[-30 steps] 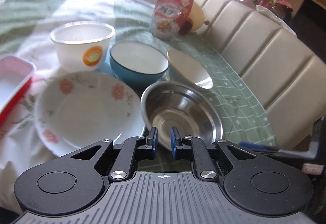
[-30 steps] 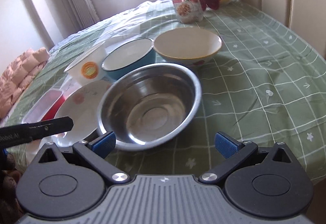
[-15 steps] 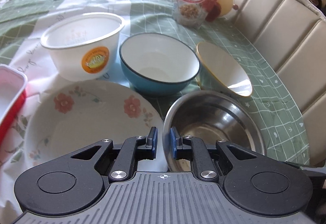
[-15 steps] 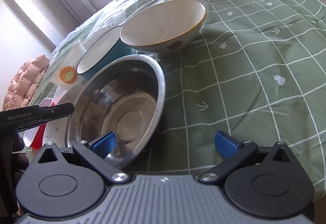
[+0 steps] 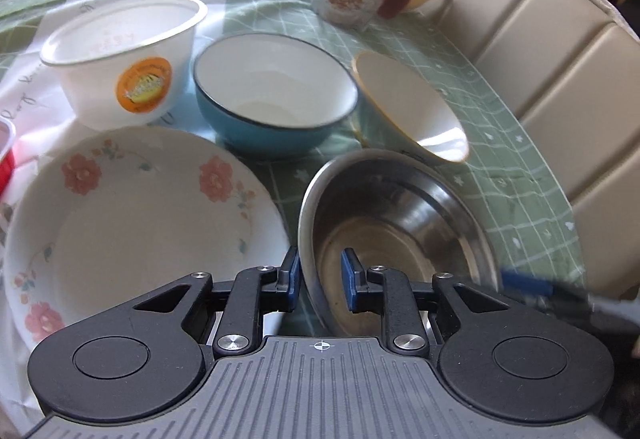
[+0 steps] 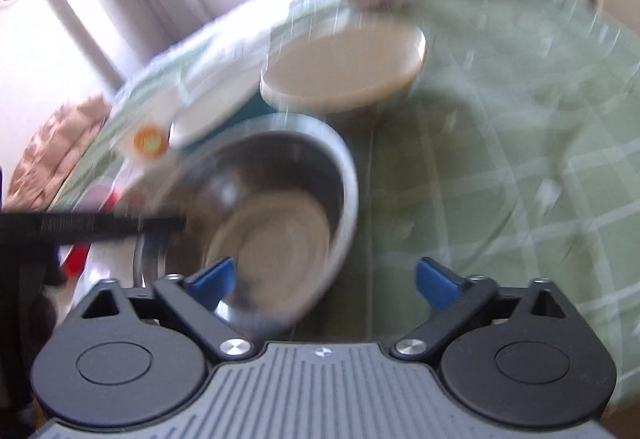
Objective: Organize plates and bowls
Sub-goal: 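Reach both grippers to the steel bowl rim and close on it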
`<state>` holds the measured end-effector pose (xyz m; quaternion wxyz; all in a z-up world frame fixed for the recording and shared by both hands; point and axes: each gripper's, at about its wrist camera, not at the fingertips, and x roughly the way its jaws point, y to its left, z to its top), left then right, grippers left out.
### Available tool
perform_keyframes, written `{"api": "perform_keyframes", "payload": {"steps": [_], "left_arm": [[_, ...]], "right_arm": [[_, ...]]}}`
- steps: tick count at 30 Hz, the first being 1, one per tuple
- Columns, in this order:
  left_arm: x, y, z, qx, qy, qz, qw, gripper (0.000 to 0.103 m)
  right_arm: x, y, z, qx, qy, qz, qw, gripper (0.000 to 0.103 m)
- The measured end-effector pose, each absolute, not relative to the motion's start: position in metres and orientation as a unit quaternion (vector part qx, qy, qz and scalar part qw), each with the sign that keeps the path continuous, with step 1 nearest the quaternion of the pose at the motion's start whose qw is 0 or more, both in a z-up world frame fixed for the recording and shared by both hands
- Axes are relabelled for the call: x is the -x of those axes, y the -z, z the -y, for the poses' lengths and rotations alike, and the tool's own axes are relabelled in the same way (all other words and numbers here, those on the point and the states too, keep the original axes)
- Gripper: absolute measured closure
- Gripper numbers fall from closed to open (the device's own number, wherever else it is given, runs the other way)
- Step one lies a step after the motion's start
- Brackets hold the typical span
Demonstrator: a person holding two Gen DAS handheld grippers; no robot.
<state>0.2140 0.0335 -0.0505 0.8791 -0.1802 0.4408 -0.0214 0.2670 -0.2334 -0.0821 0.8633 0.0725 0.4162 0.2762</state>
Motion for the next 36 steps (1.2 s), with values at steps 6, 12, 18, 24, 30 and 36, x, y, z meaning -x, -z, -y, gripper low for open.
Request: {"api": "perform_keyframes", "payload": {"steps": [6, 12, 18, 24, 30, 36], "left_arm": [[-0.211, 0.060, -0.019, 0.221, 0.077, -0.456, 0.859, 0.080], [-0.215, 0.066, -0.004, 0.224, 0.099, -0.461, 0.853, 0.080], [-0.213, 0.065, -0.014, 0.225, 0.092, -0.443, 0.863, 0.080], [-0.220, 0.065, -0.020, 0.235, 0.087, -0.448, 0.858, 0.080], [-0.228, 0.062, -0.025, 0.233, 0.060, -0.440, 0.865, 0.080], [-0.244, 0.063, -0.018, 0.219, 0.056, -0.446, 0.866, 0.080]], "right_arm": [[-0.284, 0.073, 0.242, -0.108, -0.248, -0.418, 0.867, 0.031], [-0.280, 0.072, 0.242, -0.086, -0.224, -0.424, 0.873, 0.035], [-0.277, 0.073, 0.241, -0.045, -0.170, -0.411, 0.895, 0.027], [-0.269, 0.073, 0.233, -0.028, -0.164, -0.412, 0.896, 0.014], [-0.263, 0.065, 0.235, -0.043, -0.189, -0.384, 0.903, 0.009], [-0.297, 0.076, 0.235, -0.075, -0.177, -0.431, 0.882, 0.019]]}}
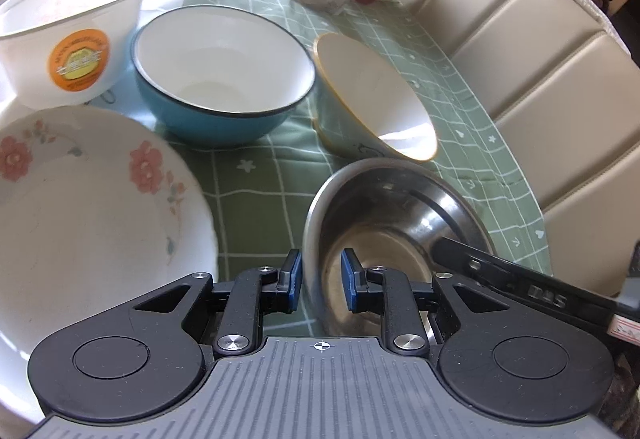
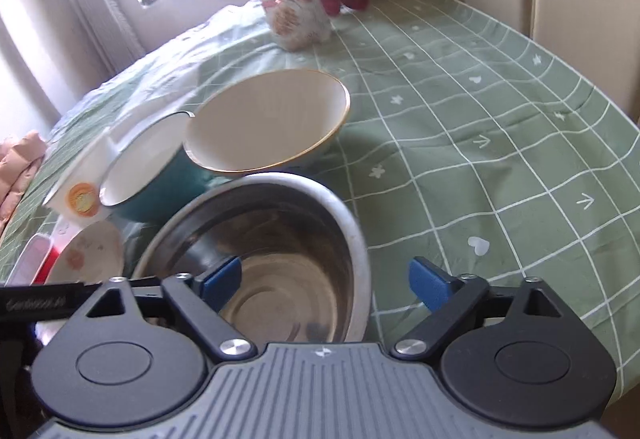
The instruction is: Organize plates and bowls
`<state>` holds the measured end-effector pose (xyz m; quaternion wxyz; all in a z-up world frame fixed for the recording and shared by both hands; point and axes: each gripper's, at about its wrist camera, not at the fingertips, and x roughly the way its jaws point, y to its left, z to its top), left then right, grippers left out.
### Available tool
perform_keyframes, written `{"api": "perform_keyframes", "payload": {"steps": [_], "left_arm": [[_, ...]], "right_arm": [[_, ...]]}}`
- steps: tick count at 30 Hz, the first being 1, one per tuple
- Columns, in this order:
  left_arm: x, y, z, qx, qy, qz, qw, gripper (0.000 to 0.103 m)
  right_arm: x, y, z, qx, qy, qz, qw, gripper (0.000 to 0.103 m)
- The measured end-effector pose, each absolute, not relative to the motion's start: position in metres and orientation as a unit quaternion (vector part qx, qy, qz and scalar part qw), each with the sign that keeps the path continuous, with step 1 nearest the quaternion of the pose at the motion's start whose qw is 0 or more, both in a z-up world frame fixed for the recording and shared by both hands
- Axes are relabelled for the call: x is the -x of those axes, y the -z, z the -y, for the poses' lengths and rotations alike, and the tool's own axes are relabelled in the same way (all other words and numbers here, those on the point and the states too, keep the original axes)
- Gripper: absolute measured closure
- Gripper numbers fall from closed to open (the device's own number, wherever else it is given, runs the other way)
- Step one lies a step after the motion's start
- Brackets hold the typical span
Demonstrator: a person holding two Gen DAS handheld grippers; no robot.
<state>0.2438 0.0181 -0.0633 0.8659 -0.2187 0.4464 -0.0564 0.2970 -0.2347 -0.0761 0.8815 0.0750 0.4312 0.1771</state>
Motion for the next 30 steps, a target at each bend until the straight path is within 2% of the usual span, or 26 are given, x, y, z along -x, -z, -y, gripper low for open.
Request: {"api": "perform_keyframes", "payload": {"steps": [1, 3, 5, 6, 14, 21, 30], "left_arm": [[-0.246, 0.064, -0.016, 0.213, 0.056, -0.449, 0.866, 0.080], [-0.248, 0.065, -0.013, 0.202, 0.055, -0.454, 0.866, 0.081], [-0.249, 0.066, -0.011, 0.197, 0.052, -0.456, 0.866, 0.082], [-0.249, 0.065, -0.011, 0.198, 0.052, -0.456, 0.866, 0.082], [-0.222, 0.037, -0.032, 0.208, 0.053, -0.424, 0.880, 0.082], [-0.184, 0.009, -0.087, 0.212, -0.004, -0.378, 0.901, 0.082], [-0.162, 0.036, -0.147, 0.223, -0.090, -0.403, 0.883, 0.082]], "right_arm": [[-0.299, 0.078, 0.233, -0.073, -0.180, -0.434, 0.880, 0.023], [-0.301, 0.082, 0.230, -0.072, -0.189, -0.443, 0.873, 0.041], [-0.301, 0.084, 0.228, -0.074, -0.195, -0.450, 0.869, 0.050], [-0.300, 0.084, 0.228, -0.075, -0.193, -0.449, 0.869, 0.051], [-0.276, 0.052, 0.218, -0.074, -0.218, -0.415, 0.880, 0.052], [-0.265, 0.032, 0.158, -0.055, -0.279, -0.398, 0.872, 0.052], [-0.262, 0.054, 0.064, -0.014, -0.322, -0.425, 0.846, 0.052]]}}
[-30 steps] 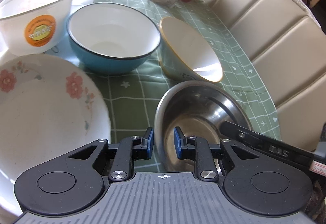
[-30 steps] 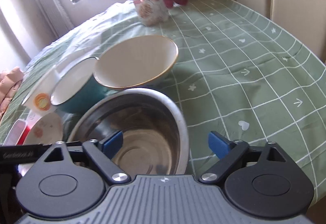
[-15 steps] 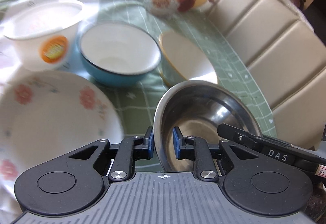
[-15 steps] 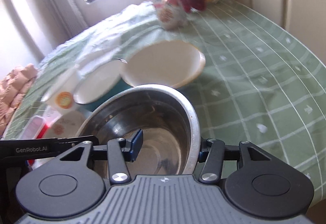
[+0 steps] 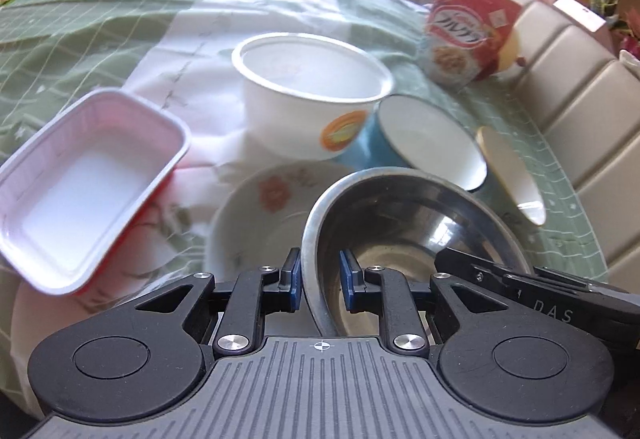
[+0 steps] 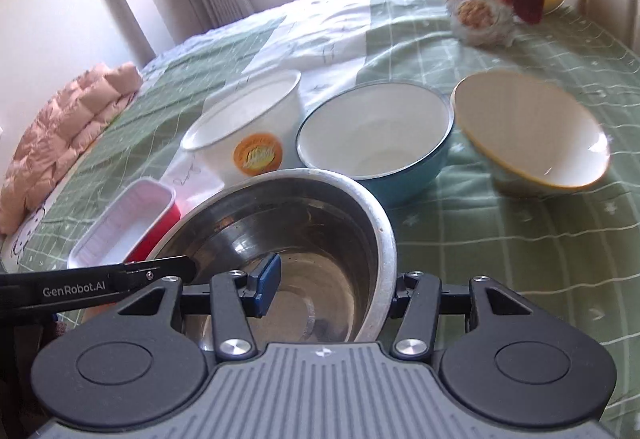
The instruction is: Organize plates and bowls
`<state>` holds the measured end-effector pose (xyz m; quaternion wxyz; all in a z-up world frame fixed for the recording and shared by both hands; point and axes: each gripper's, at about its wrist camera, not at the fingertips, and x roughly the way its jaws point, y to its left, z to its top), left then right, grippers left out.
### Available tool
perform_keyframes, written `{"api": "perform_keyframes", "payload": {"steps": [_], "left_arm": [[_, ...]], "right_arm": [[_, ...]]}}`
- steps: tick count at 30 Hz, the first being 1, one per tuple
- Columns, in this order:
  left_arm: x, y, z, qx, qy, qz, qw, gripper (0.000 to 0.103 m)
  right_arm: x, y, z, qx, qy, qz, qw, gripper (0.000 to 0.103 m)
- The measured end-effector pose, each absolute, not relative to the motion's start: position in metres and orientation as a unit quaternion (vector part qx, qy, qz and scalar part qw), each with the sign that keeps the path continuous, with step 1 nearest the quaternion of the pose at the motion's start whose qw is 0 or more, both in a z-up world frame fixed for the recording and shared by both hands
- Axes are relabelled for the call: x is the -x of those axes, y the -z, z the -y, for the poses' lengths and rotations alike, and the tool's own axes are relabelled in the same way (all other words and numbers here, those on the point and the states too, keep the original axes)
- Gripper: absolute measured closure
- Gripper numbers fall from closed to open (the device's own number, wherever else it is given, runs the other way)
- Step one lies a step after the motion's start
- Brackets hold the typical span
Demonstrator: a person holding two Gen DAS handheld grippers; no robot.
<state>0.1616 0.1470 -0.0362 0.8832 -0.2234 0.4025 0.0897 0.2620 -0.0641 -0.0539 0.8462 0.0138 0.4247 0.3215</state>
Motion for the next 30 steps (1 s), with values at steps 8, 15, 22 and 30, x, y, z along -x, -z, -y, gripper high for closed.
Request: {"api": "perform_keyframes", "payload": {"steps": [8, 15, 22, 30], "left_arm": [[-0.157, 0.049, -0.158, 0.207, -0.091, -0.405, 0.886, 0.082], [-0.146, 0.050, -0.173, 0.226, -0.098, -0.392, 0.886, 0.080], [-0.134, 0.042, -0.178, 0.236, -0.112, -0.372, 0.891, 0.080], [-0.140, 0.049, -0.174, 0.177, -0.146, -0.376, 0.898, 0.070]], "right_arm": [[-0.251, 0.062, 0.040, 0.022, -0.321, -0.420, 0.848, 0.053], [-0.244, 0.065, 0.036, 0.021, -0.338, -0.423, 0.841, 0.053], [-0.245, 0.066, 0.048, -0.001, -0.333, -0.420, 0.844, 0.053], [-0.245, 0.064, 0.052, 0.015, -0.304, -0.390, 0.869, 0.052]]}}
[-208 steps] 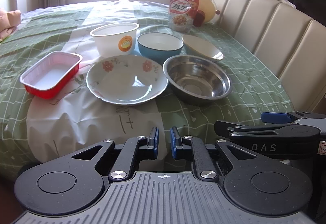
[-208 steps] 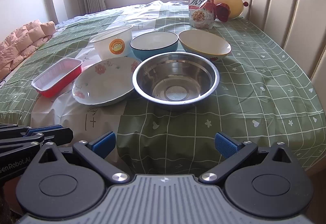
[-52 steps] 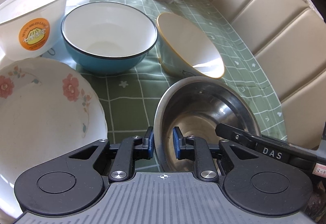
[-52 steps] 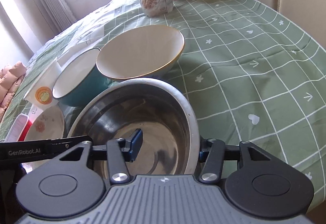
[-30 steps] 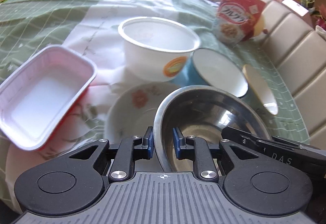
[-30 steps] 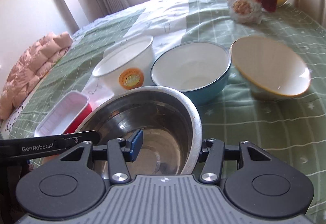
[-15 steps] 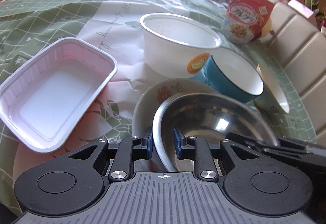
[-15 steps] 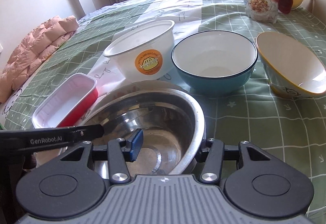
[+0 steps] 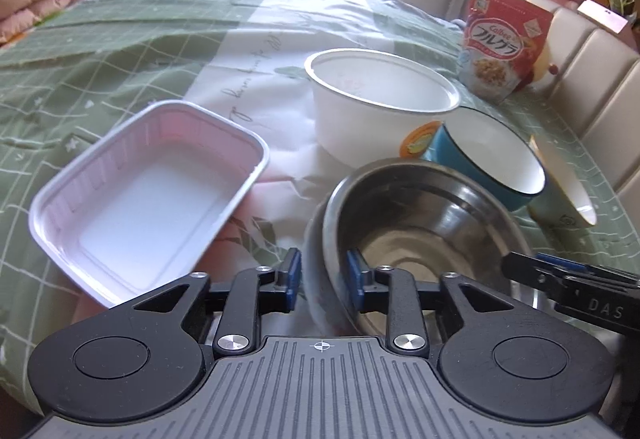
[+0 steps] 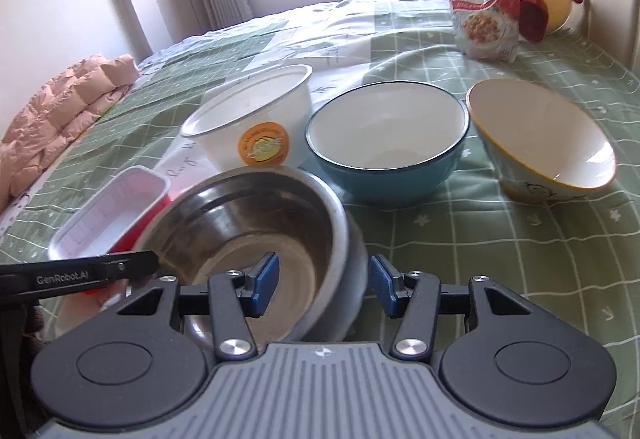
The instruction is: Organize plates and bowls
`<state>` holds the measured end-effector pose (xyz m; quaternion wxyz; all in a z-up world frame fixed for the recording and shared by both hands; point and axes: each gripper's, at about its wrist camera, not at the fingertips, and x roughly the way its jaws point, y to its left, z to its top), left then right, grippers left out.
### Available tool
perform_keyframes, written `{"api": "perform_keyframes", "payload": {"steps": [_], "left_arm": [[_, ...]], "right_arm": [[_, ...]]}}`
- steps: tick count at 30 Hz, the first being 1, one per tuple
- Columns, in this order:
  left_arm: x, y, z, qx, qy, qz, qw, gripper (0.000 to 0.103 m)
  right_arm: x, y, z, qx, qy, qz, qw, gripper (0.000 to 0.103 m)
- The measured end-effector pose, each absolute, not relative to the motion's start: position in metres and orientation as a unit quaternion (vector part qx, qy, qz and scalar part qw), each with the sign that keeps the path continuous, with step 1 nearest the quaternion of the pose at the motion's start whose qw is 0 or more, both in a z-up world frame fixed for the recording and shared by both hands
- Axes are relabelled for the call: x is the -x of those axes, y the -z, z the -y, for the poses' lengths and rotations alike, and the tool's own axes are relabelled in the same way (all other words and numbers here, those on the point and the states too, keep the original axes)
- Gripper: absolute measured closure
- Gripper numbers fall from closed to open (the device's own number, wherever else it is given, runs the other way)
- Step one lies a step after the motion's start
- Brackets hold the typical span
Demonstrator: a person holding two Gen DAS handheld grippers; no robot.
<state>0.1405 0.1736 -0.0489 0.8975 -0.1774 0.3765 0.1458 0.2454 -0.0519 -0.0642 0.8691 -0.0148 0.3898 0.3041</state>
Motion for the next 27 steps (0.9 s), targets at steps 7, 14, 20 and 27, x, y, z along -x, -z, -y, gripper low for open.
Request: {"api": "perform_keyframes", "payload": {"steps": [7, 14, 20, 27], "left_arm": [[-0.148, 0.061, -0.190, 0.217, -0.142, -0.390, 0.883, 0.066], [-0.161, 0.078, -0.191, 0.263, -0.113, -0.403, 0.869, 0.070], [-0.168, 0.074, -0.189, 0.262, -0.118, -0.420, 0.861, 0.066], [-0.180, 0.072, -0.171, 0.255, -0.096, -0.433, 0.859, 0.059]], "right_arm": [[-0.257, 0.085, 0.053, -0.015, -0.302, -0.435, 0.848, 0.047], [-0.265, 0.101, 0.039, -0.044, -0.330, -0.478, 0.813, 0.042], [-0.268, 0.098, 0.040, -0.042, -0.340, -0.481, 0.807, 0.042], [-0.267, 0.090, 0.054, -0.042, -0.322, -0.470, 0.821, 0.042]]}}
